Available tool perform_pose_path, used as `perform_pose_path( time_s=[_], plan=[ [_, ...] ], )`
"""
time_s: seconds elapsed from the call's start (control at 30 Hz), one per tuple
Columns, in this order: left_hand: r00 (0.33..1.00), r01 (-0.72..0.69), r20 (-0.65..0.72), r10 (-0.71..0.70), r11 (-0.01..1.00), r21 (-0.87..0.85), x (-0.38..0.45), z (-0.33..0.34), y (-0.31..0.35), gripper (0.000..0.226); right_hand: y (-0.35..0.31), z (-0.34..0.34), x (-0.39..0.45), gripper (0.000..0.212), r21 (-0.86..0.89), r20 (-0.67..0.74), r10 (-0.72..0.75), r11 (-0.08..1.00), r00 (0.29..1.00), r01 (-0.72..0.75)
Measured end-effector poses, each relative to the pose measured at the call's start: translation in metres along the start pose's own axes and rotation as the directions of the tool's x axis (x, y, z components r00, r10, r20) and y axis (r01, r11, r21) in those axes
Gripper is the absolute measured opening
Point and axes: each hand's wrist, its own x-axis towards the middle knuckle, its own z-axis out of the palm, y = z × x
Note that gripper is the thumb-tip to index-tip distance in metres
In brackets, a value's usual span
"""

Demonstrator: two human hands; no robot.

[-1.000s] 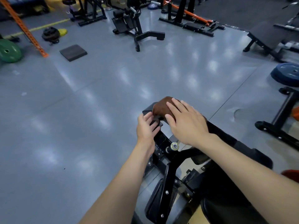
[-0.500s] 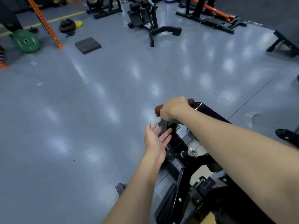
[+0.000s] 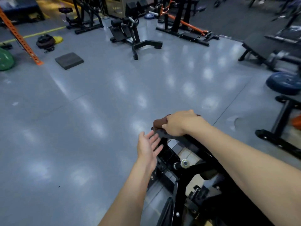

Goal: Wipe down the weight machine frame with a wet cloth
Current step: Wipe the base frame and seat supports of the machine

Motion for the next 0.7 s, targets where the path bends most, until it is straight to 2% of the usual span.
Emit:
perform_pose_path(
  time_s=[0.07,0.13,0.3,0.4,0.53,0.67,0.7],
  plan=[
    [1.0,-0.004,0.002,0.004,0.998,-0.06,0.0,0.015,0.0,0.057,0.018,0.006,-0.012,0.056,0.123,-0.038,-0.01,0.992,0.999,0.014],
    [0.999,-0.017,-0.029,0.013,0.991,-0.13,0.003,0.021,-0.002,0.055,0.018,0.006,-0.01,0.059,0.157,-0.038,-0.016,0.987,0.999,0.022],
    [1.0,0.011,-0.013,-0.014,0.973,-0.229,0.007,0.007,-0.012,0.056,-0.032,-0.008,0.037,0.04,0.055,0.165,0.008,0.998,0.986,-0.018],
    [1.0,-0.004,-0.021,-0.002,0.959,-0.284,0.014,-0.003,-0.017,0.055,-0.059,-0.002,0.065,0.036,0.013,0.222,0.045,0.999,0.974,-0.049],
    [1.0,-0.012,0.016,0.017,0.957,-0.289,0.017,-0.003,-0.02,0.056,-0.053,0.0,0.072,0.039,0.03,0.183,0.012,0.999,0.983,-0.018],
    [0.999,-0.032,-0.019,0.027,0.959,-0.283,0.021,0.001,-0.018,0.056,-0.02,-0.001,0.053,0.065,0.137,0.139,0.074,0.986,0.988,-0.093],
    [0.999,-0.026,-0.029,0.019,0.959,-0.282,0.022,0.002,-0.017,0.055,-0.013,-0.002,0.046,0.063,0.137,0.12,0.096,0.984,0.988,-0.112]
  ],
)
